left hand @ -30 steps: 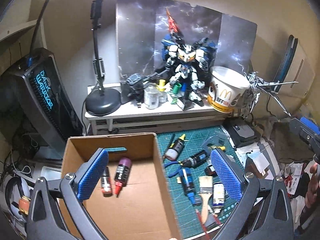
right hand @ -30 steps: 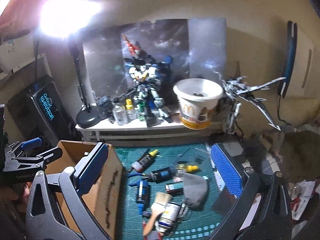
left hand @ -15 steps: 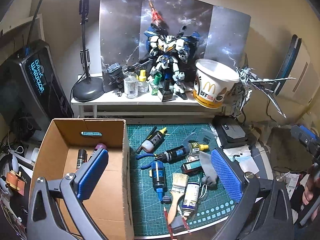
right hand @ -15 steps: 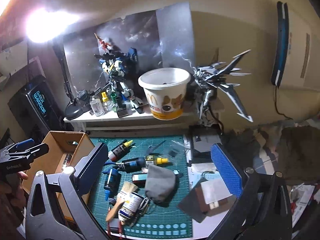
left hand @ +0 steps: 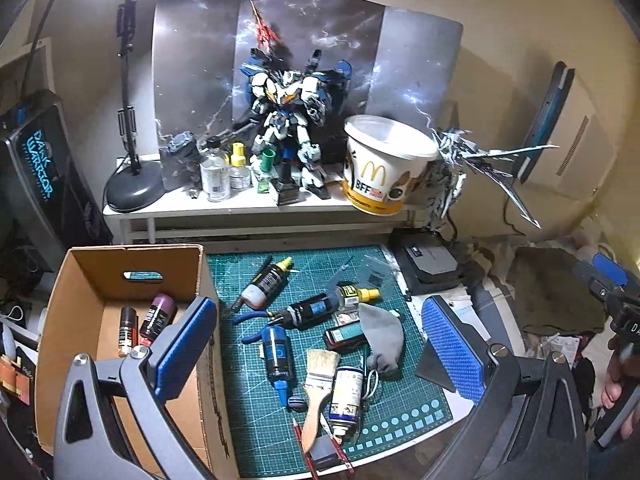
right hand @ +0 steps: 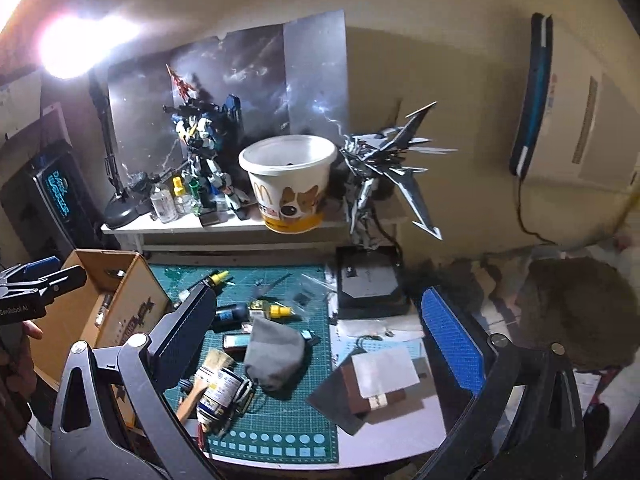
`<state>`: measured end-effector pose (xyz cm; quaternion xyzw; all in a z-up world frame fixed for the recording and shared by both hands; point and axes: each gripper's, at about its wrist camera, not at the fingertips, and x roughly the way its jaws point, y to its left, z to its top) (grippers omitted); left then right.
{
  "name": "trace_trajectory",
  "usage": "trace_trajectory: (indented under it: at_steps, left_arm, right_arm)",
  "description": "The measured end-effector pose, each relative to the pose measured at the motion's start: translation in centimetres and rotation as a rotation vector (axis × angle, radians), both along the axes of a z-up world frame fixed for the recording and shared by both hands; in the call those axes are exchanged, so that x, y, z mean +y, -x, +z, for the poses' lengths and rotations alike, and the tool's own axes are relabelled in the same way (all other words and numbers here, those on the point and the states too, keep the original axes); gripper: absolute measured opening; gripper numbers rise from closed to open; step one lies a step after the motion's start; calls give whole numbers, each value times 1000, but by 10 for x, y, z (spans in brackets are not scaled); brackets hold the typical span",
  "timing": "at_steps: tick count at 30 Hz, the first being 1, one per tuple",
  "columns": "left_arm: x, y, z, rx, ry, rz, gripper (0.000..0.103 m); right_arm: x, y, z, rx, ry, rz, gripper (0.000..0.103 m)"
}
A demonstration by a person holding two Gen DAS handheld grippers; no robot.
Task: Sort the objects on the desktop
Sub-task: 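Grasp the brown JUST FOR YOU box with the right tool while the left tool grasps the white-blue spray can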
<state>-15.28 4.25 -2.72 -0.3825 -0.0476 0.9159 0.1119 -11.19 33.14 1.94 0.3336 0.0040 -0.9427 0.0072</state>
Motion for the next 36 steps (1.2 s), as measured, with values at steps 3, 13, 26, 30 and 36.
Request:
trace_trajectory:
  at_steps: [3, 13, 26, 30, 36]
  left_arm:
    - [1, -2, 1, -1, -1, -21, 103]
    - [25, 1, -15, -36, 24, -20, 103]
    - [72, 16, -93, -182, 56, 111, 103]
    - [80, 17, -128, -253, 47, 106, 103]
    - [83, 13, -188, -359, 39, 72, 102]
  right_arm:
    - [-3, -4, 1, -7, -4, -19, 103]
    - [9, 4, -17, -40, -1, 9, 103]
    - [62, 63, -114, -196, 26, 172, 103]
    - [73, 77, -156, -277, 25, 198, 103]
    - [82, 88, -223, -393, 48, 214, 103]
